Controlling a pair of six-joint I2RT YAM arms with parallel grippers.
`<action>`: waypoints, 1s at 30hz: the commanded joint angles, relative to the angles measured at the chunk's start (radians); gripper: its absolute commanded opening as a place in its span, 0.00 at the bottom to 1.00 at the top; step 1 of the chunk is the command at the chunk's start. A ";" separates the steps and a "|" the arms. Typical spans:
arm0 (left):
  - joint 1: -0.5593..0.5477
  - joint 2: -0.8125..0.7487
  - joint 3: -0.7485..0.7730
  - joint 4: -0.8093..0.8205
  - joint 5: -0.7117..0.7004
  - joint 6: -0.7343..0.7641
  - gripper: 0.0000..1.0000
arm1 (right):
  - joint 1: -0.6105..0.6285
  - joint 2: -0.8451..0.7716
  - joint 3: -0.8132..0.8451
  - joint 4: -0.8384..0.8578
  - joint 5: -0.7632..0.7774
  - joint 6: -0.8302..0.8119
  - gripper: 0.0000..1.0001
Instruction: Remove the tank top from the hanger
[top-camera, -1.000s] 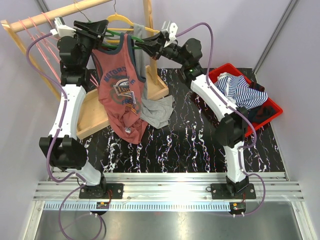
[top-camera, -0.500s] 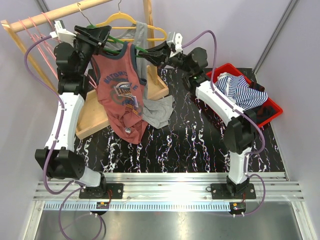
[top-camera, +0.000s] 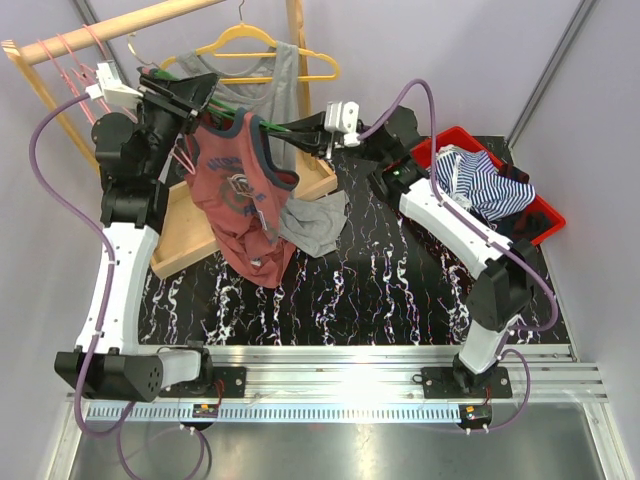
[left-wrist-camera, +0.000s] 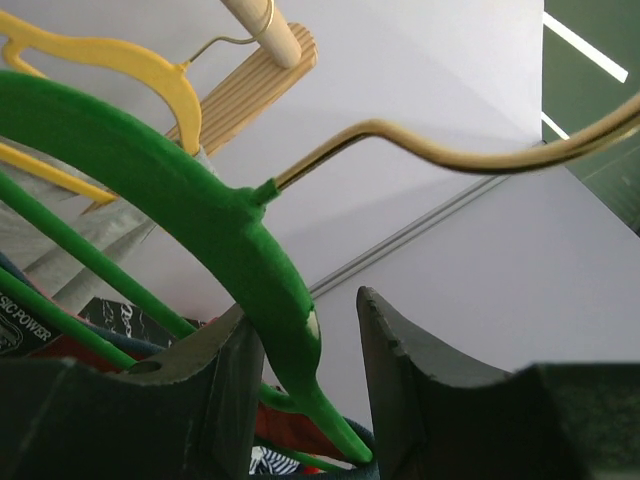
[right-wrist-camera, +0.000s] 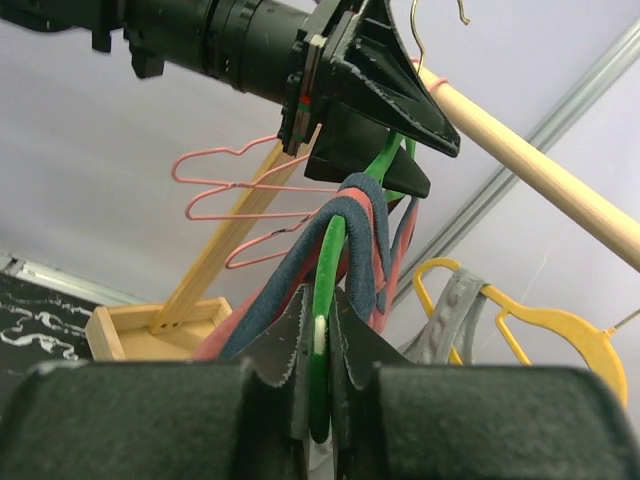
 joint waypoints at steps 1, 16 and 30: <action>-0.020 -0.056 -0.008 0.014 0.018 0.007 0.43 | 0.051 -0.037 -0.019 -0.150 -0.064 -0.174 0.00; -0.020 -0.081 0.012 -0.158 0.088 -0.052 0.37 | 0.202 -0.207 -0.197 -0.575 0.171 -0.916 0.00; -0.045 -0.136 0.009 -0.382 0.124 -0.003 0.00 | 0.323 -0.255 -0.248 -0.779 0.369 -1.038 0.00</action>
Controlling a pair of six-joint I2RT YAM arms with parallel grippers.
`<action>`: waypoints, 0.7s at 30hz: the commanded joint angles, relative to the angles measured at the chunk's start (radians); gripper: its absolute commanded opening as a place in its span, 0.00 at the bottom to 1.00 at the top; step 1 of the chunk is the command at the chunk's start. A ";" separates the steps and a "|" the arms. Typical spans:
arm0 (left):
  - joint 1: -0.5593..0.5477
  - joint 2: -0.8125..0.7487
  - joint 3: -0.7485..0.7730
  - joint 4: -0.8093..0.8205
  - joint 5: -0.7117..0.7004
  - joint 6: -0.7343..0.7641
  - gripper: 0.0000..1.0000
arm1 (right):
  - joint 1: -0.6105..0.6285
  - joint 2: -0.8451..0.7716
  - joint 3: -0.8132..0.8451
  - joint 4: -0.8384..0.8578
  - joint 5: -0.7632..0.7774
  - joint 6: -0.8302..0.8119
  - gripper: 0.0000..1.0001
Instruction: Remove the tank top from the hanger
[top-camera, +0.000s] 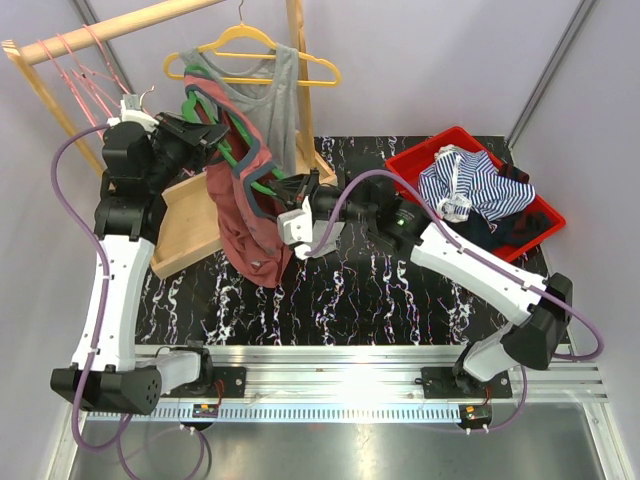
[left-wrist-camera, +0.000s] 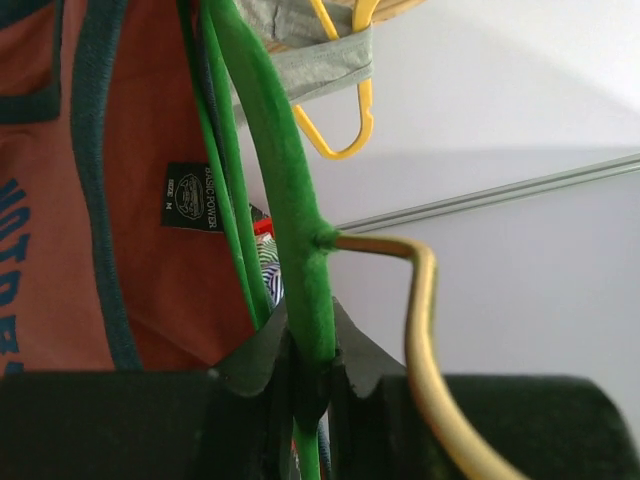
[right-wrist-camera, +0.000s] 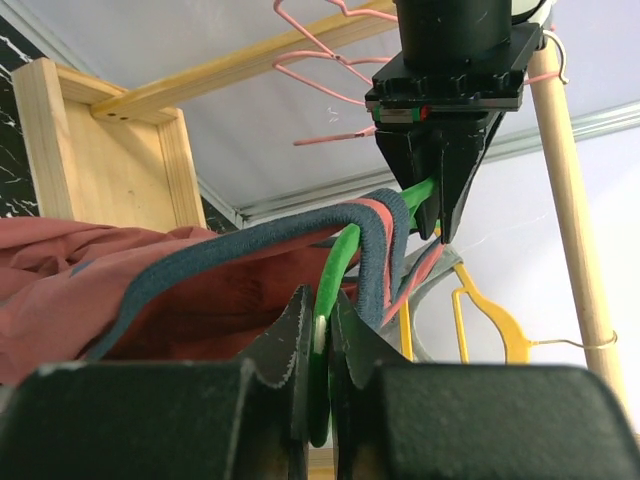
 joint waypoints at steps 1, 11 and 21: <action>-0.038 -0.064 0.031 0.056 0.103 0.020 0.00 | 0.052 0.005 -0.028 -0.157 -0.048 -0.017 0.00; -0.038 -0.109 0.038 -0.114 0.176 0.134 0.00 | 0.057 -0.104 -0.093 -0.130 -0.143 0.358 0.76; -0.041 -0.118 0.057 -0.260 0.287 0.339 0.00 | 0.002 -0.438 -0.311 -0.067 -0.201 0.750 0.85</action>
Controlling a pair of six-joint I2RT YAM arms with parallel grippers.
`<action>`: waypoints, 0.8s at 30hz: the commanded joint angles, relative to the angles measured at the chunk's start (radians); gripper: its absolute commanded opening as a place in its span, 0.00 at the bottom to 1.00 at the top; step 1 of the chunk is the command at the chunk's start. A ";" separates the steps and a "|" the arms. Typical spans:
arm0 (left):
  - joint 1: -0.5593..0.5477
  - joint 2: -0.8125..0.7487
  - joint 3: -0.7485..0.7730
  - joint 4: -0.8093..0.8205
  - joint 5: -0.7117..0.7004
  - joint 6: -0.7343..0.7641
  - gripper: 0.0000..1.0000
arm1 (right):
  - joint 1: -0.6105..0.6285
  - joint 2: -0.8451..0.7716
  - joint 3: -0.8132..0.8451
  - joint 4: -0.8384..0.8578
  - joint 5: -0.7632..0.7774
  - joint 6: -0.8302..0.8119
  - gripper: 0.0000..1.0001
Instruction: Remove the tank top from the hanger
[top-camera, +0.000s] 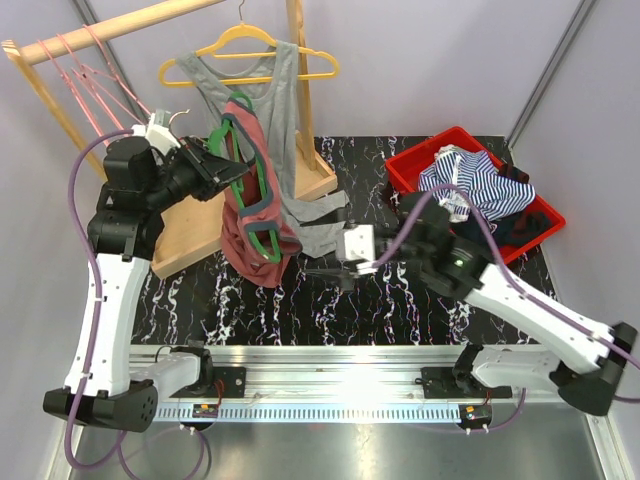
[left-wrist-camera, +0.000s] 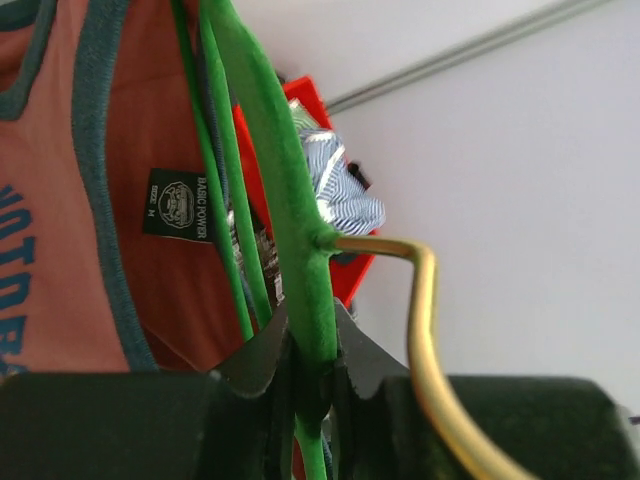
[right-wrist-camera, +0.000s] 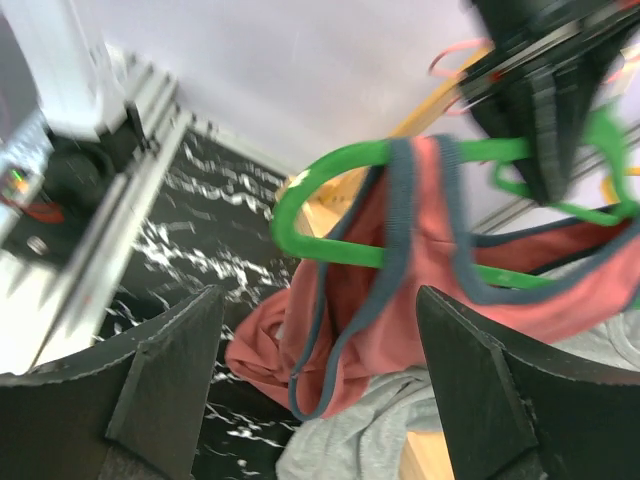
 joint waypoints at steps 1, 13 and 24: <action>0.002 -0.034 0.058 -0.023 0.086 0.140 0.00 | -0.022 -0.120 -0.021 -0.008 -0.040 0.203 0.85; -0.141 -0.112 -0.005 -0.051 0.175 0.428 0.00 | -0.252 0.152 0.205 0.001 0.152 0.881 0.86; -0.285 -0.140 -0.065 -0.020 0.111 0.418 0.00 | -0.245 0.252 0.292 0.055 0.239 0.633 0.72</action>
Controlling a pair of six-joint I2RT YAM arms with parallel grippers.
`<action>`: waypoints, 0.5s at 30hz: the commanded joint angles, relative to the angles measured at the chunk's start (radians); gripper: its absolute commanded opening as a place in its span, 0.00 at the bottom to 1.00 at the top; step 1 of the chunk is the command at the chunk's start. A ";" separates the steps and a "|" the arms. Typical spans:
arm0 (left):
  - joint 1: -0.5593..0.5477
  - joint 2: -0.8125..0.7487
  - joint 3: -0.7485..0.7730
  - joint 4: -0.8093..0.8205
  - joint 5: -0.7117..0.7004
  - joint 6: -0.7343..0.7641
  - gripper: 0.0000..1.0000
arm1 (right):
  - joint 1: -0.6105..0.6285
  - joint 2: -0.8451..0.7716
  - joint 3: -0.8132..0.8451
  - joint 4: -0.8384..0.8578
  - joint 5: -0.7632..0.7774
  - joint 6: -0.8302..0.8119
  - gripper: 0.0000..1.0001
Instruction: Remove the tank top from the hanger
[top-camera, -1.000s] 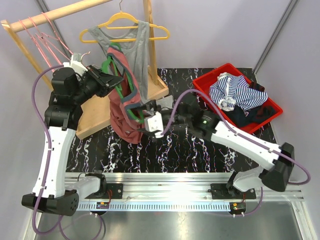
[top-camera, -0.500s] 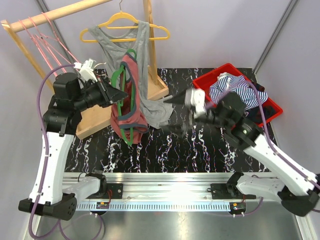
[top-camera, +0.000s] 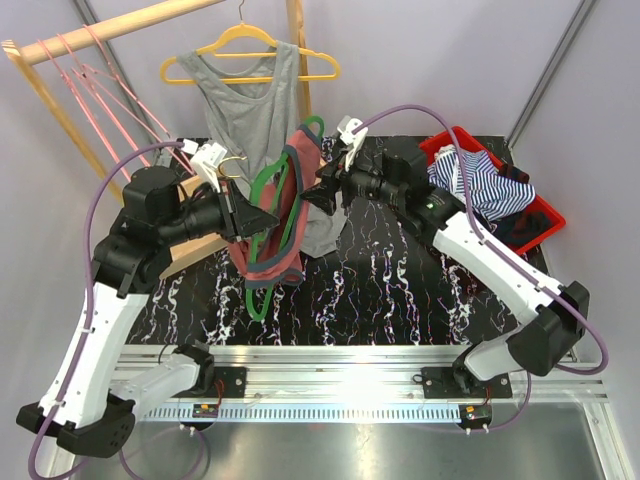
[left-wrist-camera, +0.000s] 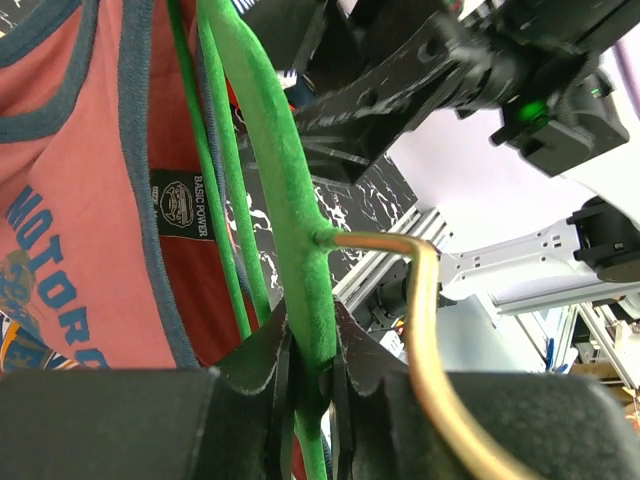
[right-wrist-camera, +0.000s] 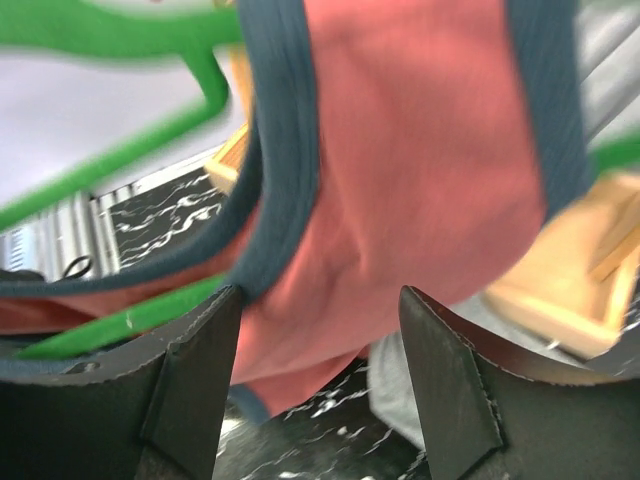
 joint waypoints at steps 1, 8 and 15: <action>-0.011 -0.009 -0.007 0.091 0.006 0.013 0.00 | 0.008 -0.048 0.065 0.046 0.011 -0.109 0.72; -0.012 0.014 -0.008 0.104 0.004 0.000 0.00 | 0.011 -0.101 0.016 0.055 -0.056 -0.212 0.76; -0.015 0.028 -0.004 0.122 0.032 -0.031 0.00 | 0.083 -0.027 0.063 0.062 0.062 -0.287 0.73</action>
